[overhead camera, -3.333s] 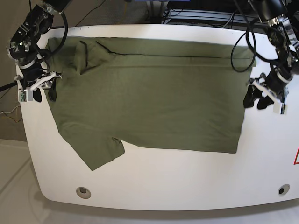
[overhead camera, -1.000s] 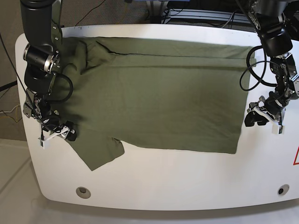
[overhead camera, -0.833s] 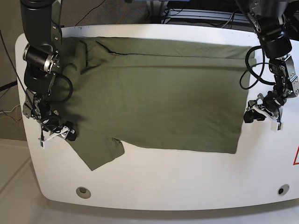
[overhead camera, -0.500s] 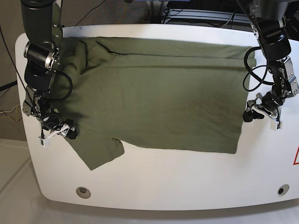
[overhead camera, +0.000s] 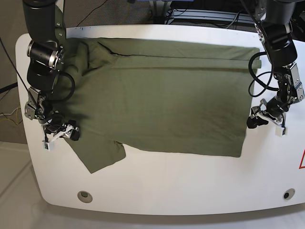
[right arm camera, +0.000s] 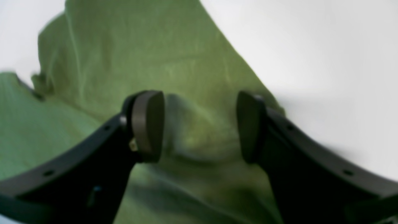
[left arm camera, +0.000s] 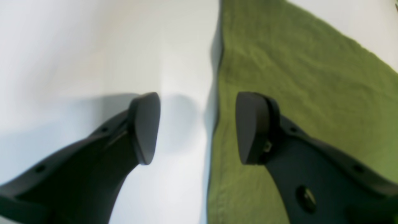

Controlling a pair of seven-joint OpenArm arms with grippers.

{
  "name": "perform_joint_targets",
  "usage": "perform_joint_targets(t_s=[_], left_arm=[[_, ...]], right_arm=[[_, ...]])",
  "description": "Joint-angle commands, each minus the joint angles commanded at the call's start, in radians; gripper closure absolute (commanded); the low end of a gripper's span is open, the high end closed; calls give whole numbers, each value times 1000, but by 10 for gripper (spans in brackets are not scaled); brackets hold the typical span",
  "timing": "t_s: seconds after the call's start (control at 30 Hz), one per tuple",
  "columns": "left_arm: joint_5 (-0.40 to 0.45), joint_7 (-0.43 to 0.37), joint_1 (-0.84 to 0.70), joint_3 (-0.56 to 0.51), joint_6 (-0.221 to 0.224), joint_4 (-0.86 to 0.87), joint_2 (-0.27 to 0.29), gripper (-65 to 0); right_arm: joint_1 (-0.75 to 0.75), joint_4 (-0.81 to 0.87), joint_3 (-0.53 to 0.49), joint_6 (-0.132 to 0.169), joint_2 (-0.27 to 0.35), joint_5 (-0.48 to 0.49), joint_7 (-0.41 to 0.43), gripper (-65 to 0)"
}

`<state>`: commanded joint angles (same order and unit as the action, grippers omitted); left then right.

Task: Fold the T-shirt properly
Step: 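Lower both open grippers onto the sleeve and the hem corner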

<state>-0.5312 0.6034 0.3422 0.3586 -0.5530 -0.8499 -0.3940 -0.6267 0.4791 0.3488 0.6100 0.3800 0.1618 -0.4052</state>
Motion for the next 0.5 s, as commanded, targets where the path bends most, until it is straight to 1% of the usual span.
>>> perform_joint_targets(t_s=[0.13, 0.2, 0.5], left_arm=[[-1, 0, 0, 0, 2, 1, 0, -366], [2, -5, 2, -5, -4, 1, -3, -368], [6, -6, -1, -3, -7, -1, 8, -368]], right_arm=[[-1, -1, 4, 0, -7, 11, 0, -351], [3, -1, 10, 2, -14, 24, 1, -354], [0, -5, 12, 4, -7, 29, 9, -358]])
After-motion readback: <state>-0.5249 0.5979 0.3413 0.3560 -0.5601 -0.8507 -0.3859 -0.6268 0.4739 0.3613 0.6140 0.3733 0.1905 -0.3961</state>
